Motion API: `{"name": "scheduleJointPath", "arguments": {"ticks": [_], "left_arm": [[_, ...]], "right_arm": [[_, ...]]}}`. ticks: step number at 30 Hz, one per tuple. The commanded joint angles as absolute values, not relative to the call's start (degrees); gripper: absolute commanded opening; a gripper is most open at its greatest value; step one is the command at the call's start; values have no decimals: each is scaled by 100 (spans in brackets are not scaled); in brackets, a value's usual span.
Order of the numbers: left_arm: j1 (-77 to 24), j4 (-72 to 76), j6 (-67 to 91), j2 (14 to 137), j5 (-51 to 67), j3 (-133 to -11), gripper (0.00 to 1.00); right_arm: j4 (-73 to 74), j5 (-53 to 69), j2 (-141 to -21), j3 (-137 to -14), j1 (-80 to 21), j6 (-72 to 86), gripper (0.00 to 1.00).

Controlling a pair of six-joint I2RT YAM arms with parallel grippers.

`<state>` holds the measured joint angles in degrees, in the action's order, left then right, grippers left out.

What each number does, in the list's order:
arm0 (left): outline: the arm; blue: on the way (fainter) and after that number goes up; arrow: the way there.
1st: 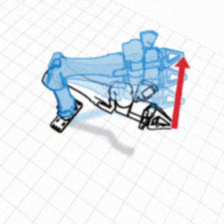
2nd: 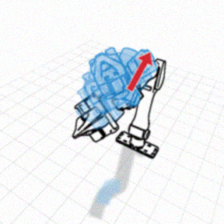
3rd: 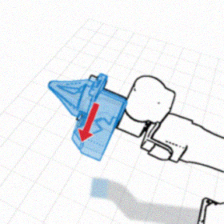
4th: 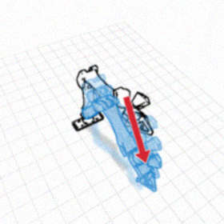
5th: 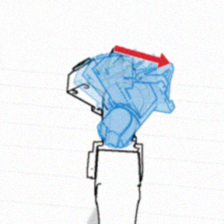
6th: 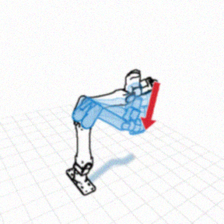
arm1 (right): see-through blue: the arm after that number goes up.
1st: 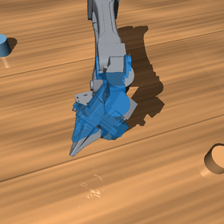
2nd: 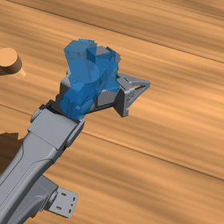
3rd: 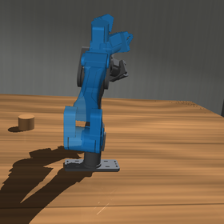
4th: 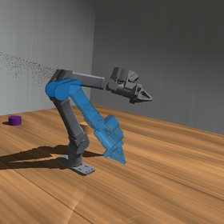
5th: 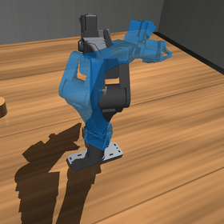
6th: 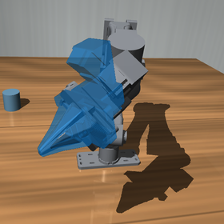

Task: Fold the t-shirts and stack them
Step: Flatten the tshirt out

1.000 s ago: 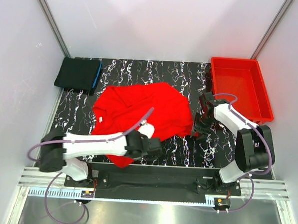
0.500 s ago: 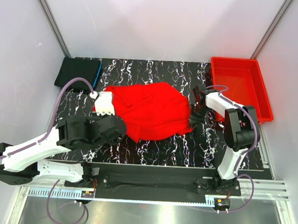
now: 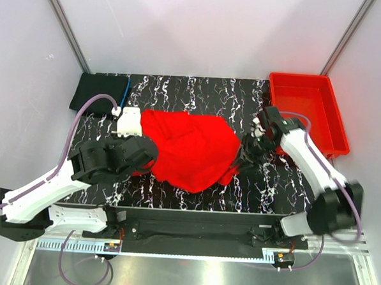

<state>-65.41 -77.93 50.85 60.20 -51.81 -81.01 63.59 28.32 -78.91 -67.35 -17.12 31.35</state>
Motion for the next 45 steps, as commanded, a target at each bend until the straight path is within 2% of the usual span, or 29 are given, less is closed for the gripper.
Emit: {"name": "scheduleJointPath", "arguments": {"ticks": [1,3,4,5,8,10,14,15,18,21,25,32,37,41,45], "left_arm": [[-6276,-7656,4290,5950,-5362,-8279,0],[-6188,-7446,4018,5994,-5274,-8279,0],[-6127,-7375,3938,6003,-5160,-8271,0],[-6100,-7313,3807,6020,-5107,-8244,0],[-6056,-7242,3762,6108,-4975,-8174,0],[-6056,-7225,3797,6108,-4870,-8130,0],[-6038,-7041,3867,6012,-4606,-7884,0],[-6029,-7014,3867,6003,-4545,-7823,0],[-6021,-6987,3841,6091,-4368,-7840,0],[-6021,-6979,3753,6161,-4272,-7919,0],[-6021,-6987,3639,6301,-4166,-8068,0],[-6021,-7049,3674,6346,-4078,-8191,0],[-6021,-7084,3691,6337,-4096,-8209,0],[-6021,-7101,3665,6319,-4122,-8227,0],[-6021,-7102,3674,6302,-4148,-8183,0]], "right_arm": [[5890,3586,-9441,-7125,-1714,3130,41],[5915,2894,-10052,-8205,-1714,2858,47],[5880,2874,-10481,-8505,-1705,2717,54],[5906,2691,-10633,-8908,-1696,2585,56],[6169,2313,-10837,-9123,-1687,2338,58],[6275,1857,-10453,-8861,-1688,2294,58],[5828,1503,-9222,-7265,-1679,2601,52],[5731,1433,-9054,-7051,-1679,2645,43],[5248,1546,-8754,-6356,-1687,2882,33],[4537,2257,-8929,-5723,-1688,3093,35],[3327,2355,-9035,-5116,-1687,3479,52],[2199,2233,-8851,-4326,-1688,4411,58],[1443,2276,-8921,-3833,-1688,5219,55],[1476,2189,-8842,-3639,-1688,5370,50],[1678,2048,-8666,-3656,-1688,5397,37]]}}
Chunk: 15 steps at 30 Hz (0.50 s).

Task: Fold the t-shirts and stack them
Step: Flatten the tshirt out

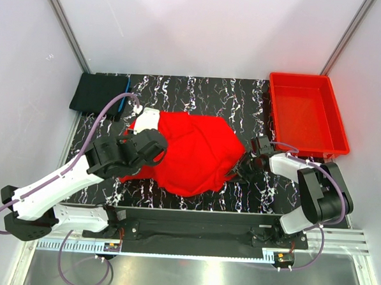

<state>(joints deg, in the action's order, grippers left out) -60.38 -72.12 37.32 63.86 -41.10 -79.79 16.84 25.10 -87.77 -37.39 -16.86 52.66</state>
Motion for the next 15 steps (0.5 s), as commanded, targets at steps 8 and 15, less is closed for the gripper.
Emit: {"name": "scheduleJointPath", "arguments": {"ticks": [8,15], "left_arm": [[-6012,-7093,3718,6293,-4175,-8174,0],[-6021,-6979,3735,6302,-4157,-8130,0]], "right_arm": [[2504,1776,-8332,-3972,-1688,5010,13],[2795,1810,-8375,-4280,-1688,4641,12]]}}
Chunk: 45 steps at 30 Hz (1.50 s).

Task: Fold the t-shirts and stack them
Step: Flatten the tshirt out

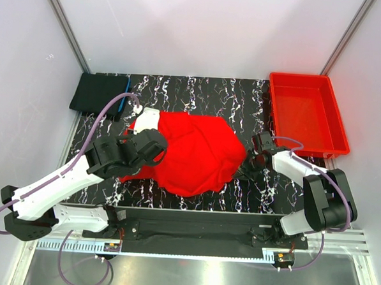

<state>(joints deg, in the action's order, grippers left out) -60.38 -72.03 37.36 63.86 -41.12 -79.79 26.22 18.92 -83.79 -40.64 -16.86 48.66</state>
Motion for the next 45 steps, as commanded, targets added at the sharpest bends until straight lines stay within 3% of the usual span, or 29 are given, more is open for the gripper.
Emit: {"name": "scheduleJointPath", "arguments": {"ticks": [1,11,20,23,28,32,35,41,45], "left_arm": [[-6021,-6970,3753,6302,-4157,-8139,0],[-6021,-6952,3753,6240,-4535,-8393,0],[-5985,-5785,2094,6363,-5798,-9876,0],[-5977,-4785,1102,6267,-6248,-10177,0],[-5977,-1648,-1368,5968,-6592,-10414,0],[-5977,-476,-2529,6116,-5997,-11125,0],[-5977,-440,-2970,6266,-5617,-11741,0],[-5985,-1429,-2796,6363,-3960,-13155,0],[-5977,-2047,-2093,6057,-2727,-13535,0]], "right_arm": [[2743,1854,-8402,-4306,-1688,4641,0],[3435,1635,-8113,-4982,-1688,4096,0],[4807,1345,-7366,-7703,-1696,3393,0],[4869,1240,-7260,-8444,-1688,3419,0],[4878,608,-7216,-10368,-1679,3393,0],[5001,-287,-7496,-12045,-1679,3007,0],[4861,-544,-7506,-12444,-1679,2918,0],[5499,-282,-7559,-13734,-1679,2839,0],[5871,-71,-7129,-13712,-1679,2725,0]]}}
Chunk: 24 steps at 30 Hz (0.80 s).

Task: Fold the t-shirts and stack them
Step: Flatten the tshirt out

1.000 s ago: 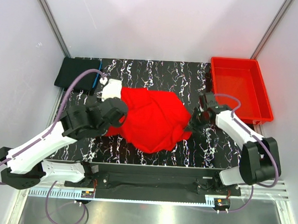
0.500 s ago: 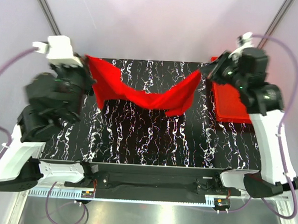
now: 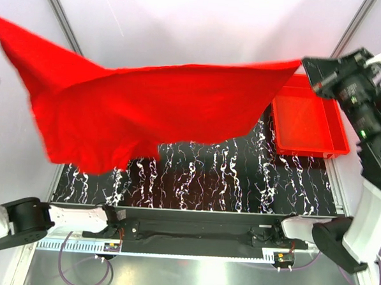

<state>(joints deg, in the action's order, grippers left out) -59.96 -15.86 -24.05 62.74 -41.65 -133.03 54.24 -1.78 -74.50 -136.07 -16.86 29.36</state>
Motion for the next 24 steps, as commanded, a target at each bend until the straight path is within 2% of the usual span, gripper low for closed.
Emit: {"name": "scheduleJointPath", "arguments": {"ticks": [1,3,7,10,15,16,18,19,22,24], "left_arm": [[-5977,-2126,-1987,5969,-2507,-13474,0],[-5977,-2293,-1749,5741,-2032,-13202,0],[-5977,-2505,-1643,5817,-1802,-12850,0],[-5977,-2409,-1915,6081,-2275,-12622,0],[-5811,-1022,-3180,6933,-3655,-11700,0],[-5244,-993,-3060,7091,-3630,-11559,0],[-4364,-1529,-1736,7531,-2448,-11444,0],[-3620,-1451,-1383,7654,-1947,-10930,0],[-2770,-731,-757,8330,-1688,-10285,0],[-2436,-825,-361,9100,-1530,-10484,0]], "right_arm": [[5915,-62,-6850,-13624,-1679,2725,0],[6099,-44,-6637,-13491,-1679,2760,0],[6223,-35,-6215,-13088,-1679,3049,0],[6038,-105,-6056,-12491,-1679,3199,0],[5354,-307,-6266,-11147,-1679,3366,0],[5239,-395,-6441,-10979,-1670,3331,0],[4827,-790,-6643,-10434,-1679,3270,0],[4442,-965,-6897,-10093,-1679,3130,0],[3713,-1081,-7538,-9635,-1565,3077,0],[3377,-1151,-7926,-9554,-1486,3050,0]]}}
